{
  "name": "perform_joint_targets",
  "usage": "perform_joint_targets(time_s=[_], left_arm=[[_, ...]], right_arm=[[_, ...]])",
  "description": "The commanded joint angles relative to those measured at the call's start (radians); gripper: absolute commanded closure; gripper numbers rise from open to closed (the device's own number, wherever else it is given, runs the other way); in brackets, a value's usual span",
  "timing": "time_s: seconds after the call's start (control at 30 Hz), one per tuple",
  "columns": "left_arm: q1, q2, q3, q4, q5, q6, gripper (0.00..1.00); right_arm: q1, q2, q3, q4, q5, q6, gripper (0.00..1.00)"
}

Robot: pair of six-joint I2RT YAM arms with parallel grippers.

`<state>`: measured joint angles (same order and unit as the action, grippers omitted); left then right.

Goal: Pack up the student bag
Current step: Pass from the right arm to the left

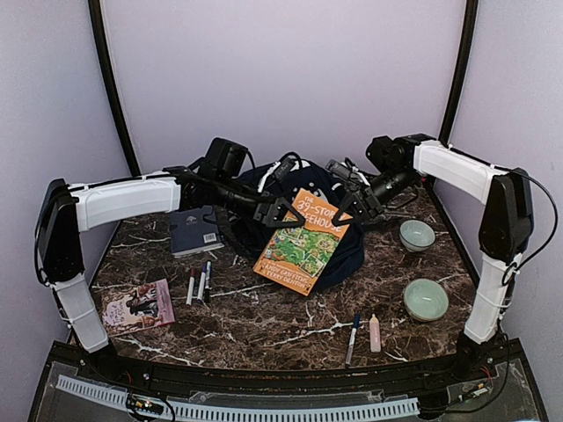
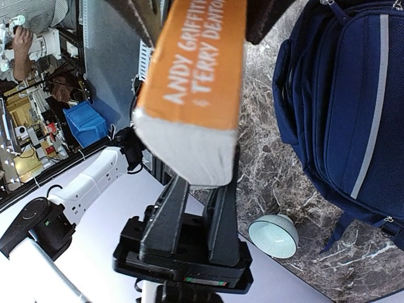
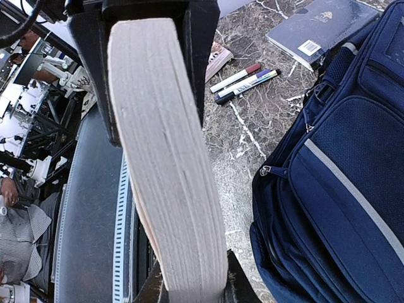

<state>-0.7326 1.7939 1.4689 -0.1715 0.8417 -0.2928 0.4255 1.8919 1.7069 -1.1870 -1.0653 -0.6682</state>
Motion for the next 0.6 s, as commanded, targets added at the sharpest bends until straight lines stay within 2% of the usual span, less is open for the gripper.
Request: perform_joint_targets(time_s=[0.0,0.1,0.27,0.3,0.43,0.57], left_arm=[[-0.023,0.009,-0.015,0.008,0.08,-0.007,0.58],[-0.028,0.021,-0.016,0.014,0.091,-0.012,0.64],[-0.031,0.028,-0.029,0.074,0.12,-0.055,0.87],[-0.031,0.025,-0.038,0.101,0.123,-0.071,0.9],[-0.031,0.002,-0.058,0.205,0.094,-0.136,0.97],[-0.031,-0.029,-0.085,0.348,0.016,-0.238,1.0]], right_arm=[[-0.004,-0.012,0.109,0.001,-0.043,0.018,1.0],[-0.004,0.003,0.155,-0.035,-0.066,0.002,1.0],[-0.004,-0.007,0.171,-0.001,-0.069,0.036,1.0],[-0.005,-0.015,0.162,0.025,-0.067,0.06,0.96],[-0.013,-0.082,0.086,0.2,-0.031,0.203,0.6],[-0.06,-0.231,-0.116,0.613,0.017,0.52,0.32]])
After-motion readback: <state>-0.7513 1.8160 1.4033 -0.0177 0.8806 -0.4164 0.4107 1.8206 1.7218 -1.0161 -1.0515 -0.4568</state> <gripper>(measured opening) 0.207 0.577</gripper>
